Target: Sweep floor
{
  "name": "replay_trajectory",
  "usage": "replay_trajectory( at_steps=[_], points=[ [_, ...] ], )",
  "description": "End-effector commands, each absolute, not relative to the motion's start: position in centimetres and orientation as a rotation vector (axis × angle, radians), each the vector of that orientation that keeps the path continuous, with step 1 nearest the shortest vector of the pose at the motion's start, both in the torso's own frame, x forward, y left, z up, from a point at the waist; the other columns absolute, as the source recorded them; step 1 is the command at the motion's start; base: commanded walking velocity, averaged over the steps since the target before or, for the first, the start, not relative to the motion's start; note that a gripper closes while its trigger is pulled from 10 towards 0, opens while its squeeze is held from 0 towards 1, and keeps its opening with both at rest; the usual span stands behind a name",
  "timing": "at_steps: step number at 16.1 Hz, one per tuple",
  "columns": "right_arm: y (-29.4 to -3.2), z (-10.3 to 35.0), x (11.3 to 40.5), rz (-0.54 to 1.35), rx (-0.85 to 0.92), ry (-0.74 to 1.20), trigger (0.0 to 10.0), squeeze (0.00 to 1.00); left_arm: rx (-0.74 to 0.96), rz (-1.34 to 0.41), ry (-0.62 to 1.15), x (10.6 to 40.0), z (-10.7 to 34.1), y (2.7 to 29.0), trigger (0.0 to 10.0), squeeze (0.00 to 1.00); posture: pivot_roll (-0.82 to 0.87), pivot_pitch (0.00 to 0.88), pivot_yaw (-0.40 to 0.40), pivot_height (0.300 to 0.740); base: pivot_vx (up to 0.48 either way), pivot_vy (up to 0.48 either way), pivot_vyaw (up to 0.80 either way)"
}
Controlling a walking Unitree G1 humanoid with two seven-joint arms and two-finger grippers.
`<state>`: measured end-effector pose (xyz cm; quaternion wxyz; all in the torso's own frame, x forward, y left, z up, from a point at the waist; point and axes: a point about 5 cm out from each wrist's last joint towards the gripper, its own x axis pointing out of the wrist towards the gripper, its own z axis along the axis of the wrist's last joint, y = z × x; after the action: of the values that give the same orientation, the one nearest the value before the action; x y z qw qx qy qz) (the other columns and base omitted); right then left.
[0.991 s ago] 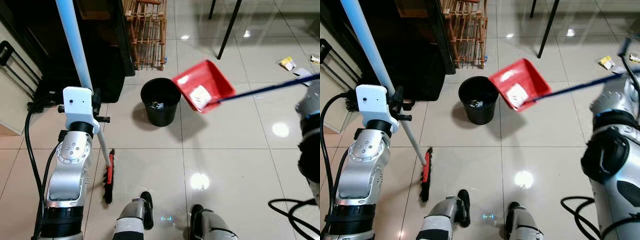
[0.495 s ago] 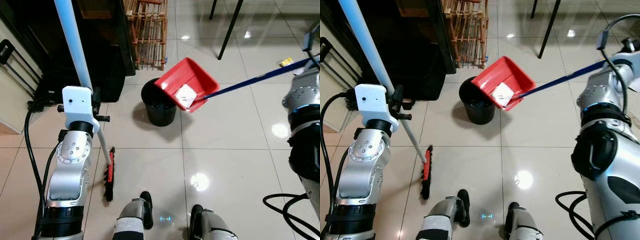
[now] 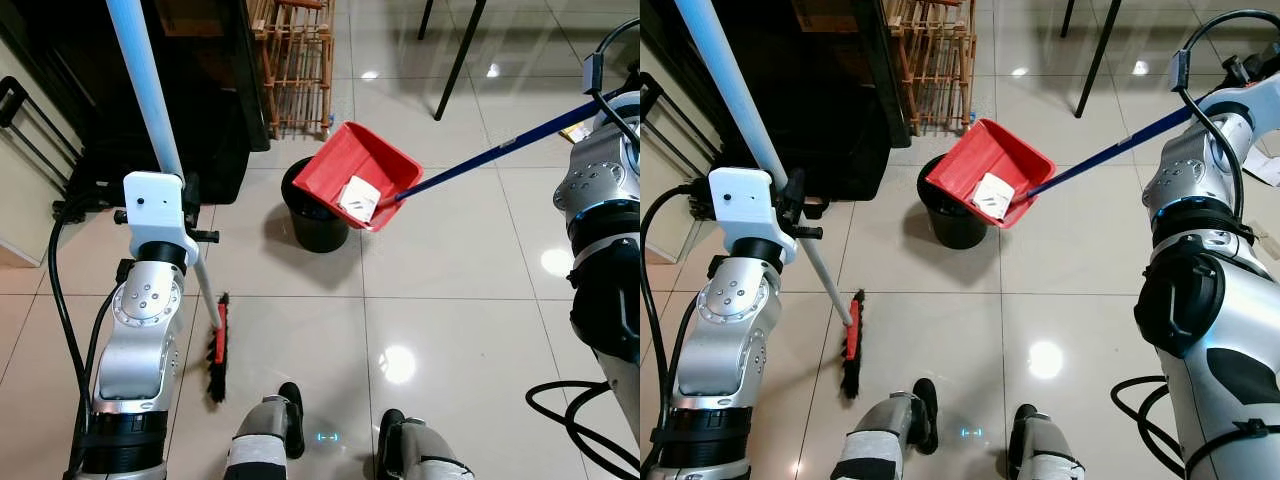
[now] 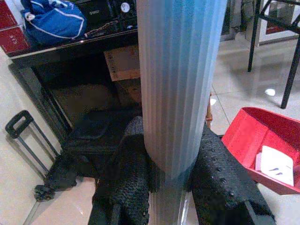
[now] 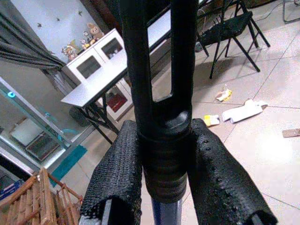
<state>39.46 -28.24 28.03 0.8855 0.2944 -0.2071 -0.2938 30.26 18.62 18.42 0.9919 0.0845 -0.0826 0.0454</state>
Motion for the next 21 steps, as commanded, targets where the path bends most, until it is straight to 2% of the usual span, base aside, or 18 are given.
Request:
replay_trajectory(
  at_steps=[1,4,13,21],
  points=[
    [-28.4,30.4,39.4,-0.581,0.620,-0.504,10.0,0.00,0.178,0.115,-0.221,30.1,19.4,18.9,10.0,0.00,0.08,0.200,0.016,0.740,0.000,0.000,0.00],
    [-27.2,31.3,40.0,-0.508,0.577,-0.486,10.0,0.00,0.180,0.111,-0.218,30.1,19.3,18.8,10.0,0.00,0.08,0.199,0.013,0.740,0.000,0.000,0.00],
    [-26.4,33.1,40.2,-0.465,0.571,-0.516,10.0,0.00,0.177,0.119,-0.221,30.0,19.3,18.9,10.0,0.00,0.09,0.196,0.010,0.740,0.000,0.000,0.00],
    [-23.9,33.7,40.8,-0.371,0.367,-0.523,10.0,0.00,0.175,0.118,-0.220,29.9,19.2,18.9,10.0,0.00,0.09,0.193,0.009,0.740,0.000,0.000,0.00]
  ],
)
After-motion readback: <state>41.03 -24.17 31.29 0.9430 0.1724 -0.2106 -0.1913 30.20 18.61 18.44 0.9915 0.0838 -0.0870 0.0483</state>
